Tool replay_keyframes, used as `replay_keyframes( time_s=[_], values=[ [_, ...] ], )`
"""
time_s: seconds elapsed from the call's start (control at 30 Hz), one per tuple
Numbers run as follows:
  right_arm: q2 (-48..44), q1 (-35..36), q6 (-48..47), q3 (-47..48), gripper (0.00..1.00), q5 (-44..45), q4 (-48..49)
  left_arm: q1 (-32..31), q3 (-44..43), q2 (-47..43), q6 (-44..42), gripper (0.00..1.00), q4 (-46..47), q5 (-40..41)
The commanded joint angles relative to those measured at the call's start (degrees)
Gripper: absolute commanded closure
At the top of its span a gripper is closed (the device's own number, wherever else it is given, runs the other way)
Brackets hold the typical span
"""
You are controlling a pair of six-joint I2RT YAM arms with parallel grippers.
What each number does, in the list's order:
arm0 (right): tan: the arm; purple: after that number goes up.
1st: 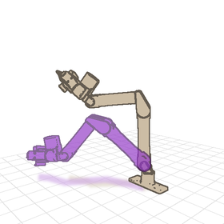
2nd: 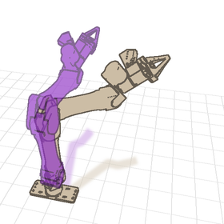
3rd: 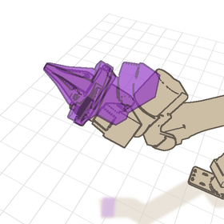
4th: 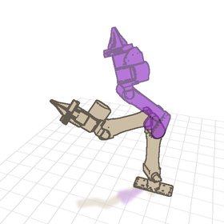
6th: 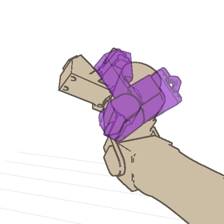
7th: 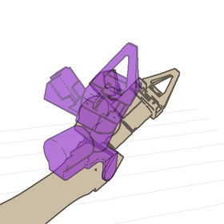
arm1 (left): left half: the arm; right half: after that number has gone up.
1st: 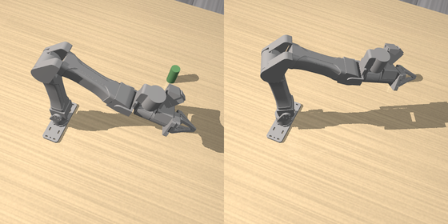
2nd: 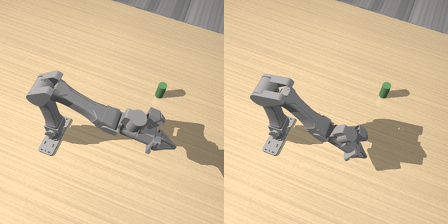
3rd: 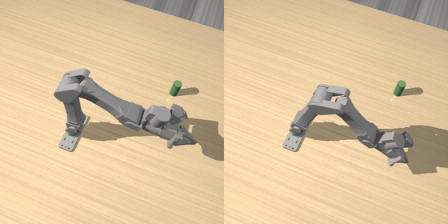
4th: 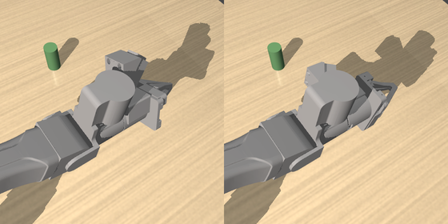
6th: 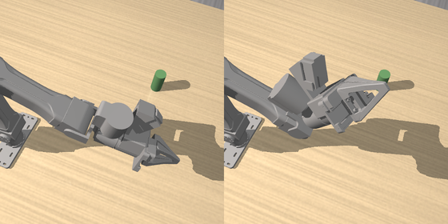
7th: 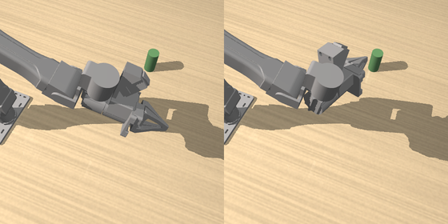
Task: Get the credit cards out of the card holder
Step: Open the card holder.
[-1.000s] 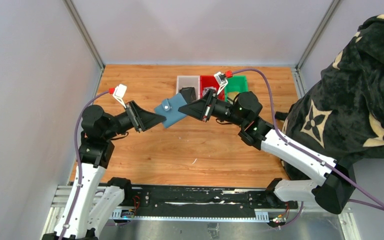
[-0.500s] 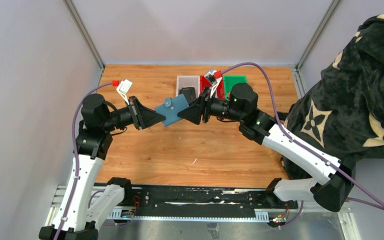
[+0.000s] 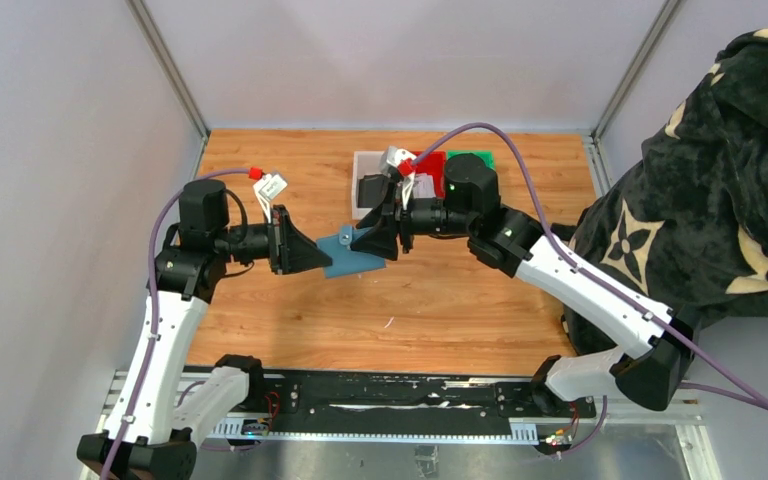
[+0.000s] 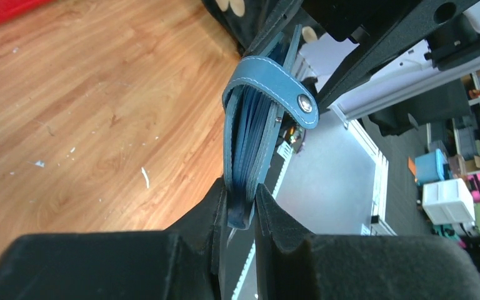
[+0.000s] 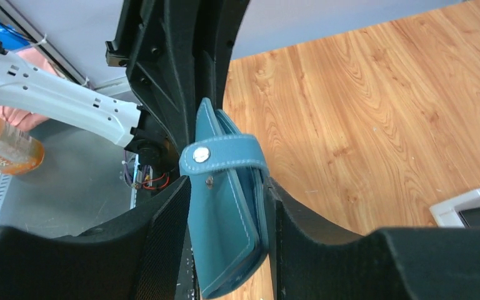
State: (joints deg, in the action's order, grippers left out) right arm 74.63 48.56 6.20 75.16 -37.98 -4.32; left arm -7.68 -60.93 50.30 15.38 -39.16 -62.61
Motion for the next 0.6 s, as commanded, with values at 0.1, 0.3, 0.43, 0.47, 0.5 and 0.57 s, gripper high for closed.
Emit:
replay_keyframes(
  time_s=[0.1,0.3,0.43,0.47,0.5,0.57],
  values=[
    [2.4,2.6,-1.8,2.8,0.58,-4.6,6.0,-0.2,-1.1,0.4,-3.2,1.00,-4.1,-4.2],
    [4.4,3.4,3.1,2.5,0.63,-6.2,11.5,-0.2,-0.3,0.1,-3.3,1.00,-4.3,-5.5],
    [5.0,4.7,3.3,1.6,0.63,-7.7,12.4,-0.2,0.1,0.2,-3.5,1.00,-4.4,-6.7],
    [5.1,4.9,3.1,1.3,0.63,-7.9,12.2,-0.2,0.1,0.4,-3.6,1.00,-4.3,-7.0],
    [5.1,4.9,3.0,1.2,0.63,-7.9,12.0,-0.2,0.0,0.5,-3.7,1.00,-4.3,-7.3],
    [5.2,4.9,3.1,1.1,0.67,-7.8,11.5,-0.2,0.0,0.9,-4.1,1.00,-4.4,-7.6]
  ],
)
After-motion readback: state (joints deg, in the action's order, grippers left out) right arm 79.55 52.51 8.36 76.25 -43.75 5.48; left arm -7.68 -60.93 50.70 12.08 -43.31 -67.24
